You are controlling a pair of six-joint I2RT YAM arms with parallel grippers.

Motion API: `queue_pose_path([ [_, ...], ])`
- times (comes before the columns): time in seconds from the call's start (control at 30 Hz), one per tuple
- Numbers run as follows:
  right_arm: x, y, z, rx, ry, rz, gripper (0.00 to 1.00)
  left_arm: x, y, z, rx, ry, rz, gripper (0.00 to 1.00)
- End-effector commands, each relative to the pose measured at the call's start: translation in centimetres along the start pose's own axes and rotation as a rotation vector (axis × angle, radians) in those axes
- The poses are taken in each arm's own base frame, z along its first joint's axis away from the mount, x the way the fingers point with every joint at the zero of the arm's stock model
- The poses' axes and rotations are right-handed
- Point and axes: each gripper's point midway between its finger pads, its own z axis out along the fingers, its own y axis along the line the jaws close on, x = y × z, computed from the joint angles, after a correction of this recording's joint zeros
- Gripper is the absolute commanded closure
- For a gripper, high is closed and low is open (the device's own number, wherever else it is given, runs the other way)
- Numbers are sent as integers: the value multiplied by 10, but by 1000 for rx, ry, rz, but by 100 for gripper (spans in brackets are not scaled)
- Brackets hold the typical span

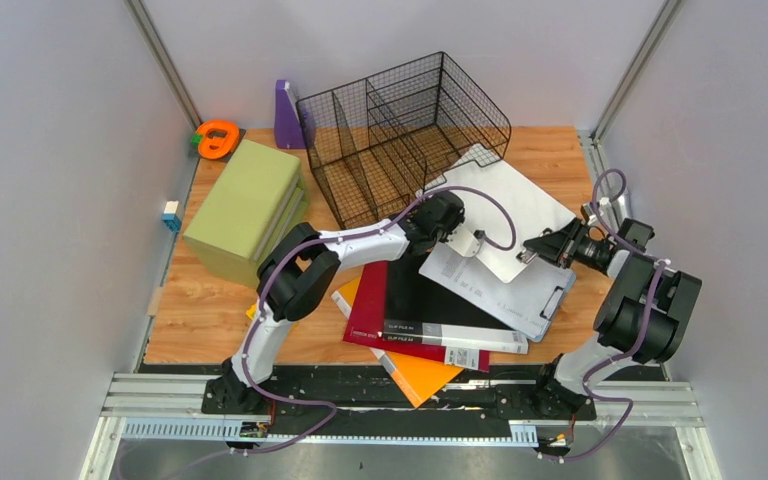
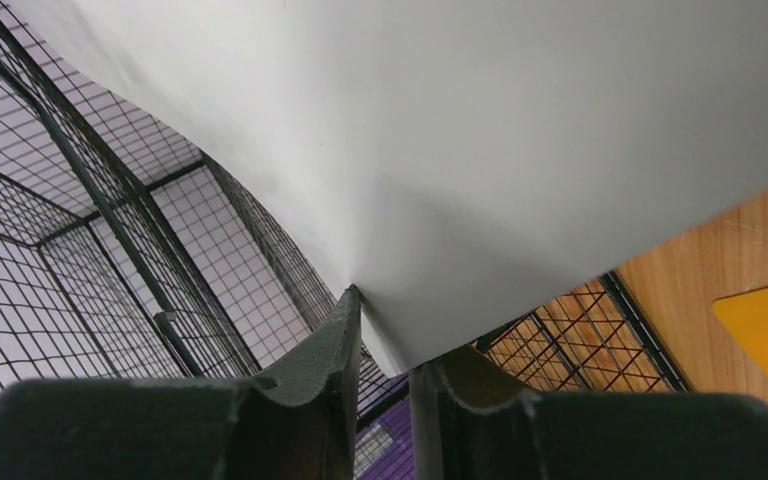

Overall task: Organize the desk
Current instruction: Place the folder in the storage box.

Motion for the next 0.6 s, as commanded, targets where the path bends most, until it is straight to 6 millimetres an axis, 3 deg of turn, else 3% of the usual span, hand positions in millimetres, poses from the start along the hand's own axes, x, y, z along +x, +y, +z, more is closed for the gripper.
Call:
queue_pose_path([
  [0.0,16,21,17,-91,91,-16,86,34,45,-15,-143,66,-171,72],
  [0.13,17,20,23,-94,113,-6,77,37,40,-15,-136,81,-182,62],
  [0.27,16,17,28,-90,125,9,76,41,40,-17,-141,96,-200,52],
  [0.37,9,15,29,-80,114,17,82,43,41,-21,-145,105,-220,39],
  [0.53,1,15,34,-70,78,-11,96,51,38,-34,-148,124,-282,2],
  [0.57,1,15,35,-69,74,-10,97,52,40,-38,-154,124,-298,1],
])
